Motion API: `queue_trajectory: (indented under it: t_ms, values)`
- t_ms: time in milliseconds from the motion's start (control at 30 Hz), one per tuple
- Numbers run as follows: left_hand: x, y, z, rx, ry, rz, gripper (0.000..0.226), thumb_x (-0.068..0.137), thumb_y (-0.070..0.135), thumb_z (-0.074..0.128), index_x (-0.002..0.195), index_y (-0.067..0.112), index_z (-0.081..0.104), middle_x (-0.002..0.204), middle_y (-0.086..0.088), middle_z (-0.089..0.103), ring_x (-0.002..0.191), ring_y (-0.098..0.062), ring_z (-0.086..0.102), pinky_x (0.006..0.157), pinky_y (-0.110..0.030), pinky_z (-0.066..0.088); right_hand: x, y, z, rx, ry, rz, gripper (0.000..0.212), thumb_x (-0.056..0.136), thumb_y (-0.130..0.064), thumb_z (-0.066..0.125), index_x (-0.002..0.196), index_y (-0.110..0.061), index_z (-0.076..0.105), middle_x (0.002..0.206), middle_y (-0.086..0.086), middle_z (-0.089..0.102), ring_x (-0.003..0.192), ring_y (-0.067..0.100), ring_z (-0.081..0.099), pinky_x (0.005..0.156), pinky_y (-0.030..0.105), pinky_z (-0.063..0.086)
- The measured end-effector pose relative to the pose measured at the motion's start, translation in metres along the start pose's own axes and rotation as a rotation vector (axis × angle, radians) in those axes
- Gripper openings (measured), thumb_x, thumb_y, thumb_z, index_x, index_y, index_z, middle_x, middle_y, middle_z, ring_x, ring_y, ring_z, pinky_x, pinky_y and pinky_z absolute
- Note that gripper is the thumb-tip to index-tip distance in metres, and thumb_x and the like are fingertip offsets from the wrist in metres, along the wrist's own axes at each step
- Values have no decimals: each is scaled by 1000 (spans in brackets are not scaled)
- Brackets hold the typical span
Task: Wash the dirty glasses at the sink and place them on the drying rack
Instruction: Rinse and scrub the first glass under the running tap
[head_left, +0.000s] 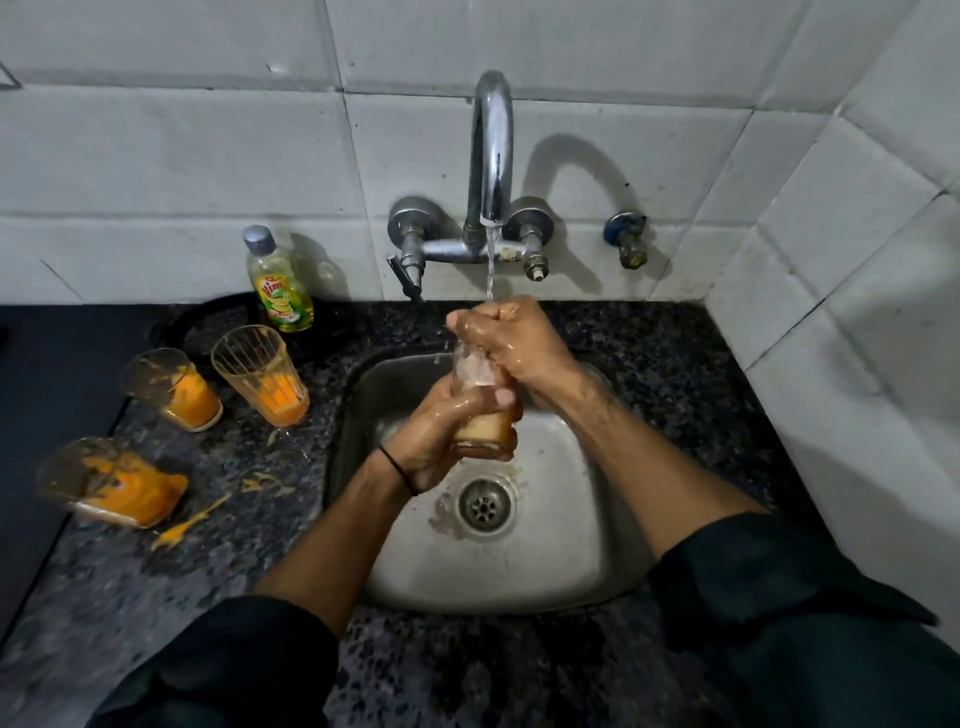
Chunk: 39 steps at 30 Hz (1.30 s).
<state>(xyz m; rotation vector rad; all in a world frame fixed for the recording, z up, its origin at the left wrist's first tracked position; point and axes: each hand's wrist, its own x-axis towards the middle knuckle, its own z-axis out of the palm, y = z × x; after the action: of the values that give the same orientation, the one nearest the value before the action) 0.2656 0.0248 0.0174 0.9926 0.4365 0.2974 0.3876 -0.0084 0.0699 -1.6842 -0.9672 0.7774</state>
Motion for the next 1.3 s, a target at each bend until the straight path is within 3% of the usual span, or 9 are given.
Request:
queue_trajectory:
  t_ms: [233, 433, 500, 633, 733, 833, 900, 1067, 1300]
  values:
    - [7, -4, 19, 1053, 560, 335, 78, 74, 43, 70, 137, 25, 29, 85, 3, 69, 68, -17, 66, 58, -35, 52, -3, -3, 23, -606, 305, -178, 53, 98, -40, 56, 51, -18, 46, 49, -3, 49, 51, 21, 54, 55, 32, 43]
    - [0, -3, 10, -25, 60, -3, 57, 78, 5, 72, 129, 8, 46, 97, -13, 67, 71, -27, 67, 60, -37, 56, 9, 5, 7, -7, 249, -76, 53, 94, -22, 68, 46, -21, 47, 38, -12, 41, 36, 4, 37, 43, 21, 34]
    - [0, -3, 12, 64, 153, 33, 56, 78, 5, 74, 126, 7, 47, 96, -14, 65, 68, -22, 65, 56, -35, 55, 5, 6, 6, -3, 268, -79, 52, 96, -24, 67, 47, -22, 48, 37, -13, 42, 35, 2, 37, 42, 19, 33]
    - [10, -12, 15, 832, 614, 321, 64, 74, 28, 77, 126, 29, 41, 88, 2, 69, 69, -14, 66, 57, -33, 52, -3, 5, 20, -510, 264, -129, 54, 100, -44, 53, 55, -15, 53, 48, -2, 52, 47, 16, 50, 53, 29, 36]
    - [8, -10, 18, 447, 377, 337, 37, 75, 5, 75, 101, 25, 56, 83, -11, 68, 70, -21, 63, 62, -36, 53, 0, 2, 24, -476, 326, -196, 62, 99, -38, 58, 44, -16, 40, 38, -4, 37, 37, 10, 37, 44, 18, 25]
    - [-4, -1, 11, -90, 28, 34, 48, 70, 9, 74, 115, 10, 58, 91, -11, 68, 78, -23, 64, 66, -36, 57, 6, 4, 15, -21, 273, -136, 60, 96, -26, 66, 43, -22, 40, 35, -11, 37, 34, 5, 33, 42, 18, 29]
    - [-3, -1, 7, -102, 0, -3, 47, 74, 12, 74, 117, 6, 57, 93, -12, 68, 77, -20, 65, 65, -34, 57, 5, 2, 12, 49, 232, -101, 58, 96, -28, 66, 44, -22, 42, 38, -11, 40, 38, 8, 36, 44, 22, 32]
    - [15, -9, 12, 917, 595, 300, 64, 73, 39, 74, 127, 28, 43, 88, 4, 69, 72, -11, 65, 62, -34, 55, -2, 0, 21, -750, 221, -201, 52, 101, -47, 49, 61, -15, 56, 62, 6, 61, 64, 26, 58, 65, 35, 44]
    - [2, 6, 2, -58, -20, -55, 61, 71, 17, 76, 125, 7, 51, 103, -13, 63, 75, -23, 66, 61, -33, 55, 7, 8, -8, 54, 54, -19, 46, 95, -34, 67, 55, -20, 50, 46, -9, 49, 44, 9, 45, 53, 27, 42]
